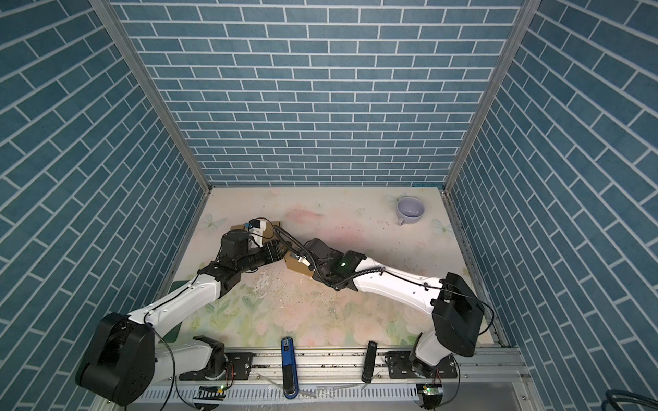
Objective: Fold the paper box
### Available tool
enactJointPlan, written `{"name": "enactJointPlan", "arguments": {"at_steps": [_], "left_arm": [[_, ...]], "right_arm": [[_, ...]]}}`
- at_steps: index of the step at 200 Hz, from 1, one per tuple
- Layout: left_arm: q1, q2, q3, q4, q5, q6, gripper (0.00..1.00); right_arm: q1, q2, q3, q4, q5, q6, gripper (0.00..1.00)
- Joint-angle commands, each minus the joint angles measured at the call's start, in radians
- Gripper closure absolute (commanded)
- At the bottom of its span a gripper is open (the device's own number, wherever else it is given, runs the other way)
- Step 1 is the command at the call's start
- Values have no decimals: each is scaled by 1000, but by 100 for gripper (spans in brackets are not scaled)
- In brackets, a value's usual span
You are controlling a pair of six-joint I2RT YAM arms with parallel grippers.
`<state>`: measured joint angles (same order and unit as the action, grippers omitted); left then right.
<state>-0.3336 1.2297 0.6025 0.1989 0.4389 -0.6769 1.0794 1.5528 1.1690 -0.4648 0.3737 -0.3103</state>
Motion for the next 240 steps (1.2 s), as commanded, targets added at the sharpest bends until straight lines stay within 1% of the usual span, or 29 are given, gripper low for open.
{"name": "enactJointPlan", "arguments": {"at_steps": [1,34,43,60,87,105,118,134,146,161,175,192,212,240], "left_arm": [[-1,-3,-49,21,-4,25,35],[-6,30,-134,47,-47,32,39],[-11,41,-149,55,-60,31,40],[-23,53,-171,66,-85,27,41],[-44,37,-178,57,-140,20,45],[-57,11,-172,33,-183,16,46],[-65,-10,-172,18,-209,16,46],[-76,-30,-176,4,-235,14,46],[-89,-36,-178,2,-249,12,46],[-111,-30,-179,8,-261,6,46],[-129,-14,-178,26,-271,-1,46],[-141,10,-176,49,-272,-9,46],[-149,23,-169,61,-273,-13,46],[-155,34,-148,51,-278,-6,46]], "right_arm": [[11,49,-49,-63,-61,54,84],[10,45,-49,-51,-71,61,84],[10,38,-52,-47,-72,65,81],[10,19,-54,-42,-74,74,71],[0,-57,-30,-51,-122,114,48],[-11,-119,-3,-80,-164,167,41],[-15,-159,15,-103,-181,224,39],[-27,-207,25,-125,-181,339,38],[-34,-240,29,-139,-165,453,36],[-56,-274,35,-164,-150,637,36],[-83,-296,32,-181,-151,824,38],[-122,-320,-10,-157,-187,1011,41],[-144,-345,-81,-80,-210,1148,43],[-176,-360,-179,32,-248,1259,44]]}}
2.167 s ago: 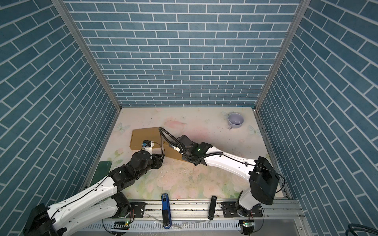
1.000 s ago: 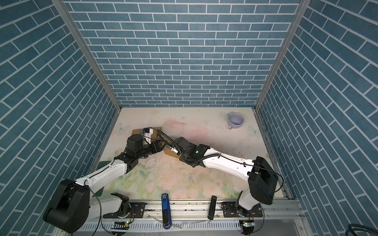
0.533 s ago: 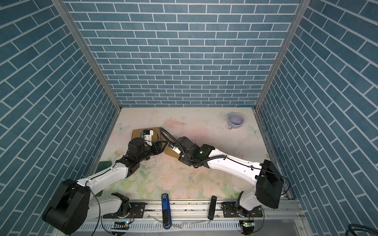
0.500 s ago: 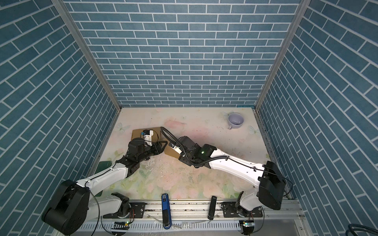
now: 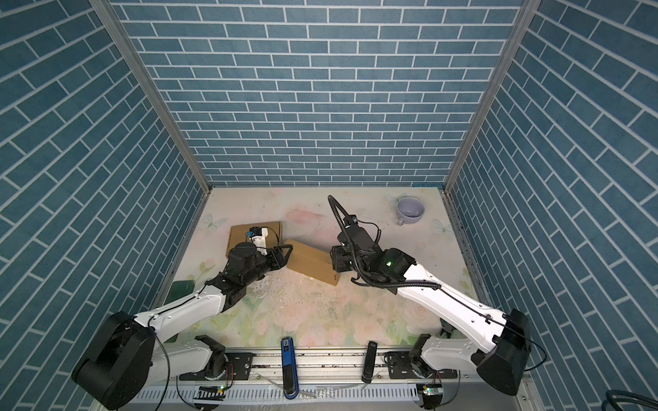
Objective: Fold the paper box
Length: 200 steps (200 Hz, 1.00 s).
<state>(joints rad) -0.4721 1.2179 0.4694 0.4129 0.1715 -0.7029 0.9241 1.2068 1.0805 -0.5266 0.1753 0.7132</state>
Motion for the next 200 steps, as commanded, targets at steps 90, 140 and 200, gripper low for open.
{"name": "enactJointPlan", "arguments": {"at_steps": [90,140,200], "left_arm": [[-32,40,-8,-185,-32,18,46],[-49,59,-4,-183,-41,15,46],[-100,46,-34,-193,-54,-11,48]], "right_arm": [[-94,17,-306,414,-119,382,49],[-97,59,-368,484,-173,413,70],[-96,11,-431,443,-202,366,86]]}}
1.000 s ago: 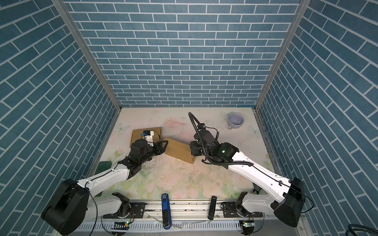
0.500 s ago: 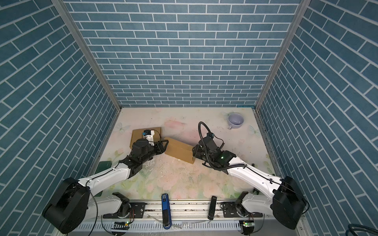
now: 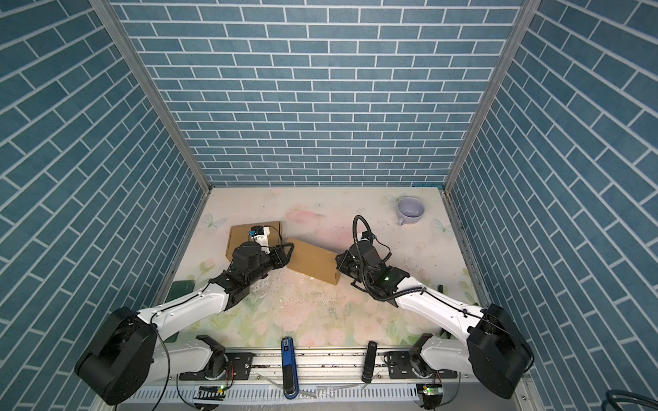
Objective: Fold the paper box
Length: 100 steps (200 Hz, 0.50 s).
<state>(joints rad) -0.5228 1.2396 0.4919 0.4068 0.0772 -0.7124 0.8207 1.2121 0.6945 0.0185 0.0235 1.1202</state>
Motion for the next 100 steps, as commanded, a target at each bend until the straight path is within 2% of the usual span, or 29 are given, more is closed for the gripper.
{"name": "enactJointPlan", "arguments": {"at_steps": [1,44,100], "left_arm": [[-51,22,-58,-188,40,-2,48],[-101,-112,-103,-296,22,-43,49],[-187,-319,-183,-484,15,-118,49]], "right_arm": [[8,5,-44,-106,-50,-44,86],[24,-44,-33,-232,-63,-154,85],[100,-77,-61,-308,-36,-156,83]]}}
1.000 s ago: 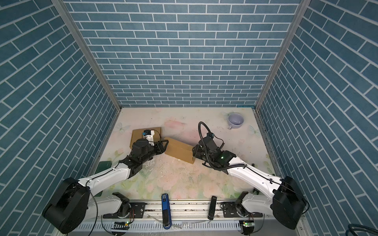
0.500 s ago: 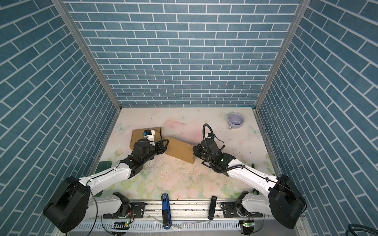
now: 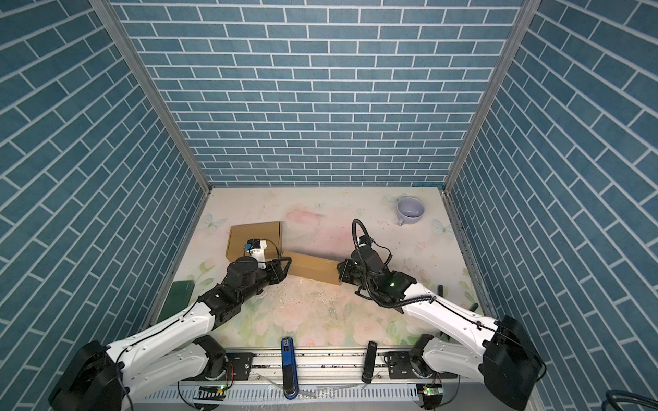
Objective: Fold the paper box
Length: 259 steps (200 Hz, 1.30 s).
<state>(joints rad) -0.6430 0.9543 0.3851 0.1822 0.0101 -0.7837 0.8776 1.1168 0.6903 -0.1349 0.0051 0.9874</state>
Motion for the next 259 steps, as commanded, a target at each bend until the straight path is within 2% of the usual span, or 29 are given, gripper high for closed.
{"name": "enactJointPlan", "arguments": {"at_steps": [1,56,95,129,140,157,163,166,171,186,202,216,244,259], "left_arm": [[-68,-37,-79,-261,82,-50,49],[-149,-165,-154,-355,74,-162,52],[-149,-76,-84,-334,44,-124,51],[-138,-28,-5,-323,-14,-58,40],[-114,-30,26,-335,-32,-19,33],[-63,-41,73,-356,-64,65,21],[-44,-45,90,-364,-83,103,14],[-35,-48,99,-369,-95,121,3],[-19,-53,111,-377,-114,155,1],[46,-64,145,-396,-169,242,0],[125,-69,158,-365,-235,329,0],[183,-65,158,-318,-314,394,0],[261,-14,169,-241,-454,565,1],[313,35,171,-215,-490,612,0]], "right_arm": [[46,19,-57,-156,-17,-23,83],[104,-21,-86,-232,26,11,82],[81,19,-29,-229,86,-50,78],[11,-24,-8,-181,124,-129,65],[-24,-57,-6,-180,151,-170,53],[-68,-113,1,-183,224,-259,27],[-76,-133,-1,-178,264,-302,15],[-81,-144,-1,-177,282,-326,9],[-90,-161,-1,-177,323,-360,2],[-129,-213,-21,-153,436,-478,1],[-191,-264,-88,-49,529,-593,1],[-270,-291,-161,79,558,-680,1],[-435,-269,-222,187,572,-720,1],[-491,-232,-255,256,574,-752,1]]}}
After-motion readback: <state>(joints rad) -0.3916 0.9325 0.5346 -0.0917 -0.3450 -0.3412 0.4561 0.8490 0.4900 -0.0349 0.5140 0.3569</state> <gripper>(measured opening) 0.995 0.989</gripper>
